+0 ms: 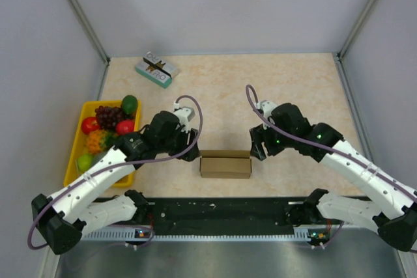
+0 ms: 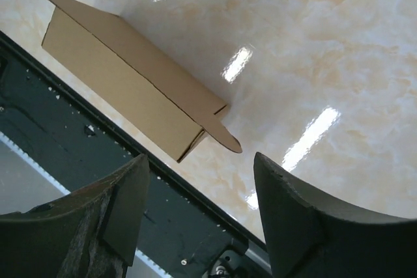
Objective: Fold the paper box
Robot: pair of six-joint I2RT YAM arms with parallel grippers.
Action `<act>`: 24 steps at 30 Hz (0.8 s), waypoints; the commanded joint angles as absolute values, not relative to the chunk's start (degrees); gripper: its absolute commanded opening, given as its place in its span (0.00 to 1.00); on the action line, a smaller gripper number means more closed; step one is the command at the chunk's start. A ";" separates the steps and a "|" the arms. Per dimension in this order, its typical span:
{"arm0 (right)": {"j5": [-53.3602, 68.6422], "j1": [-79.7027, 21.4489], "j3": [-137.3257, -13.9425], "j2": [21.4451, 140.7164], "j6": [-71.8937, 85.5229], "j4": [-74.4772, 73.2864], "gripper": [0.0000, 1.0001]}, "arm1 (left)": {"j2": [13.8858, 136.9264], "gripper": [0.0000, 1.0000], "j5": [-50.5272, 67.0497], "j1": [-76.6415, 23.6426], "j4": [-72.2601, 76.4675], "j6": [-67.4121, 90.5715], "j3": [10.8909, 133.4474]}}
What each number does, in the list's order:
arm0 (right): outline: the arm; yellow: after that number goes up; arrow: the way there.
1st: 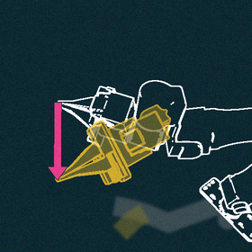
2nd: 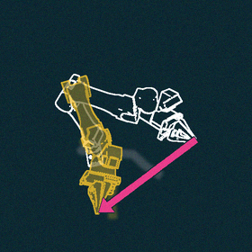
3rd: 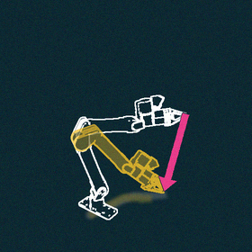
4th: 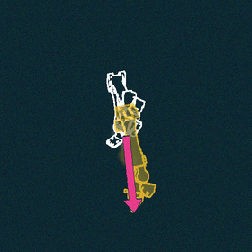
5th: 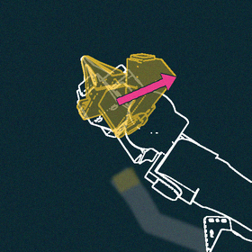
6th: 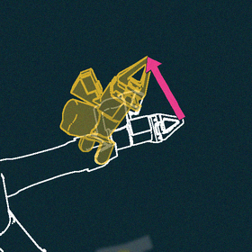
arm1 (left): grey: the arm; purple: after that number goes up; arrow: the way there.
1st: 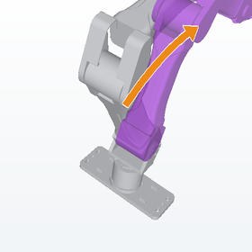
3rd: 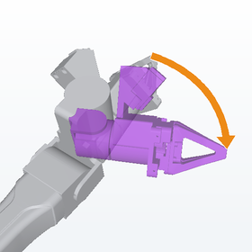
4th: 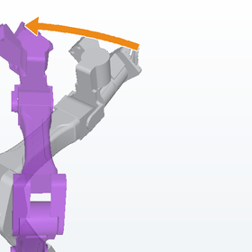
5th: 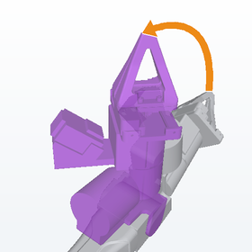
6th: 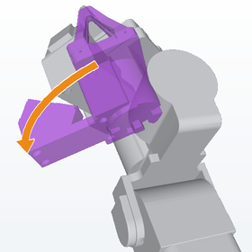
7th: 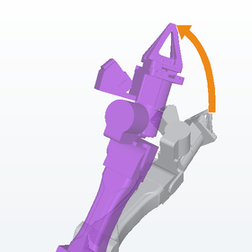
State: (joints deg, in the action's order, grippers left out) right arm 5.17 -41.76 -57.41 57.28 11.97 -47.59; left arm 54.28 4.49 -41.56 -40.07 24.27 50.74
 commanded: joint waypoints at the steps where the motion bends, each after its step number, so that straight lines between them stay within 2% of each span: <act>1: 7.48 -40.78 -56.60 58.62 14.15 -45.18 0.63 | 58.26 0.58 11.07 -41.57 -42.46 16.53 54.23; 7: 3.87 -40.78 -53.53 60.03 12.57 -44.83 0.51 | 60.55 0.47 11.25 -41.57 -42.10 14.77 54.05; 8: 3.95 -40.78 -53.35 59.94 12.57 -44.56 0.45 | 60.64 0.45 11.34 -41.57 -41.84 14.59 54.14; 13: 5.09 -40.87 -53.00 60.38 12.57 -43.51 0.40 | 60.65 0.43 10.81 -41.57 -41.92 14.50 54.32; 17: 7.38 -40.78 -52.30 62.22 13.01 -42.10 0.31 | 60.38 0.41 10.90 -41.49 -41.40 15.20 53.88; 24: 7.03 -40.87 -51.77 61.70 13.45 -40.78 0.29 | 60.91 0.38 12.04 -41.66 -40.17 16.17 53.09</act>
State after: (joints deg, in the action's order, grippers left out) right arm 6.37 -41.36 -51.79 62.11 13.19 -43.70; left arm 60.93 10.90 -41.56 -42.09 15.94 51.88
